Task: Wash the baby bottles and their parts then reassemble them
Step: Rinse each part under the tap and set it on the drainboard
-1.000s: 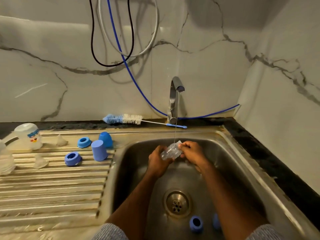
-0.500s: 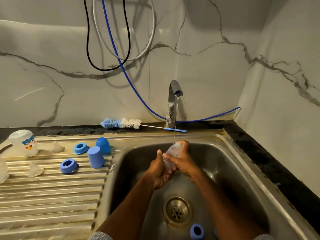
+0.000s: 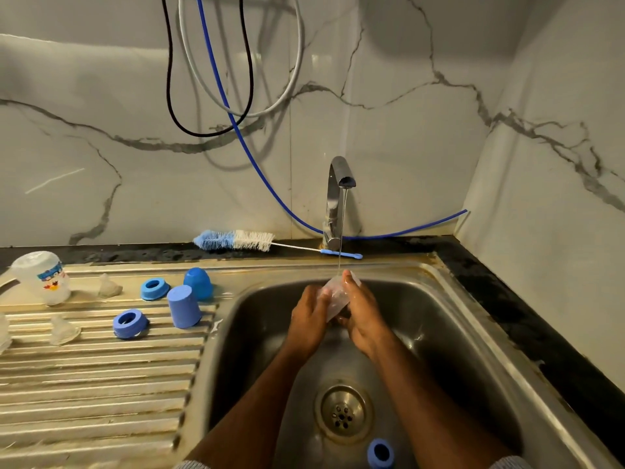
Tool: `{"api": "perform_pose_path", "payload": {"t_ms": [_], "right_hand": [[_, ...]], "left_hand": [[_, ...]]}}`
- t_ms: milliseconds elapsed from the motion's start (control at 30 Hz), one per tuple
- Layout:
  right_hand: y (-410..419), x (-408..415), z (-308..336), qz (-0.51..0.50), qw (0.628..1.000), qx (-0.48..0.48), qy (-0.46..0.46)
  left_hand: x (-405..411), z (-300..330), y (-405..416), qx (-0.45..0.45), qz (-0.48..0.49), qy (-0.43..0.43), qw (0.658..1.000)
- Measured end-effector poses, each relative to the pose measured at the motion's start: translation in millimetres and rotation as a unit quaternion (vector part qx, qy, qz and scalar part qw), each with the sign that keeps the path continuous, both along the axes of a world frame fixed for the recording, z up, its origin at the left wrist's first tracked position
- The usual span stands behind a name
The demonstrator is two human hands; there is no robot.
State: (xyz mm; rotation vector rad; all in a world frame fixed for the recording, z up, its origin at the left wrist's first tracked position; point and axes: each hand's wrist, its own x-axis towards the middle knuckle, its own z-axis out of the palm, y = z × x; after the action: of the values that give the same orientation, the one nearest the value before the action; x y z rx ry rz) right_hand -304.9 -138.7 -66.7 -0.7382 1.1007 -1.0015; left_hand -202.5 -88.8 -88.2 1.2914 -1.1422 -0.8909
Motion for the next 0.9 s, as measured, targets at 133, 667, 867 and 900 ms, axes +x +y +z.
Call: {"api": "perform_pose_path", "payload": {"t_ms": [133, 667, 867, 900], "right_hand": [[0.9, 0.1, -3.4, 0.063, 0.998, -0.004, -0.022], [4.9, -6.0, -6.8, 0.052, 0.887, -0.267, 0.373], [6.3, -14.0, -7.4, 0.095, 0.849, -0.244, 0.459], [5.8, -13.0, -7.6, 0.108, 0.849, -0.237, 0.46]], "left_hand": [[11.4, 8.4, 1.1, 0.207, -0.098, 0.25, 0.941], [16.3, -9.0, -3.8, 0.207, 0.069, 0.0, 0.976], [19.7, -15.3, -8.6, 0.211, 0.101, -0.045, 0.971], [20.0, -15.7, -8.1, 0.209, 0.101, -0.047, 0.971]]}}
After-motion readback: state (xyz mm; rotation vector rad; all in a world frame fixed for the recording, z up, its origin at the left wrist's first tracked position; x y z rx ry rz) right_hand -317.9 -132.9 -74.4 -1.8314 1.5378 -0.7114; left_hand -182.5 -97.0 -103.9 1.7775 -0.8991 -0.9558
